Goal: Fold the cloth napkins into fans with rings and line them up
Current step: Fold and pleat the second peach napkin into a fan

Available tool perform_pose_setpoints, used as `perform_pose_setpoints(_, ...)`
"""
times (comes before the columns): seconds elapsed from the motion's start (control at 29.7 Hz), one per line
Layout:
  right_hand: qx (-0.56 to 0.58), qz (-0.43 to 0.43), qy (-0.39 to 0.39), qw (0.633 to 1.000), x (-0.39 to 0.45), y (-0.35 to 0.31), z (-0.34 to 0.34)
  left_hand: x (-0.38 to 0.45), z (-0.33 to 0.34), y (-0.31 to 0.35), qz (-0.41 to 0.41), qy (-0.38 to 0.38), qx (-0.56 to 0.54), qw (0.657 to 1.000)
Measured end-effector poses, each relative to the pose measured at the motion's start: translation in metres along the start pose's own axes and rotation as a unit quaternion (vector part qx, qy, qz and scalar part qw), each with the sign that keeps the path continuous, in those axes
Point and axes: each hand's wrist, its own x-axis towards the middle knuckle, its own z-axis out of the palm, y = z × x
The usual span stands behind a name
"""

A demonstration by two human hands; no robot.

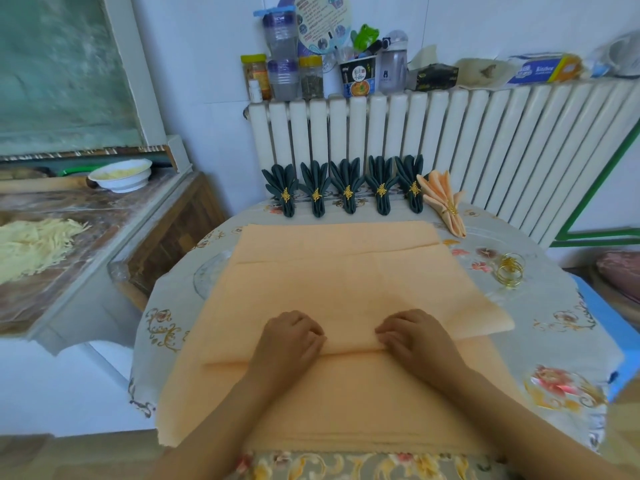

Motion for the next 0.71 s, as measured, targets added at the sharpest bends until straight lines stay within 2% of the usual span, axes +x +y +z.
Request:
perform_pose_setpoints(0.07,0.01,0.006,-0.007,1.0,-0.011,-0.002,-0.006,-0.012,-0.004,0.013,-0.021,-0.05,-0.038,0.998)
perform_pose_setpoints(0.13,0.009,0.029,-0.029,0.999,-0.014,0.005,-0.01,-0.018,0.0,0.01,-0.033,-0.062,-0.066,0.995)
perform_pose_setpoints(0.27,-0.029,0.034,-0.056,0.997,-0.026,0.013,-0.024,-0.024,0.002,0.004,-0.034,-0.043,-0.051,0.997)
perform_pose_setpoints(0.44,-0.073,-0.027,-0.002,0.997,-0.024,0.007,-0.021,-0.026,0.005,0.014,-0.012,-0.021,-0.01,1.0)
perform_pose_setpoints(0.61,-0.101,0.014,-0.043,0.994,-0.028,0.001,-0.025,-0.024,-0.003,0.023,-0.004,-0.018,0.008,1.0)
perform_pose_setpoints(0.71,-0.108,0.005,-0.011,0.994,-0.051,-0.008,-0.033,-0.035,-0.005,0.027,0.019,-0.028,0.004,0.999)
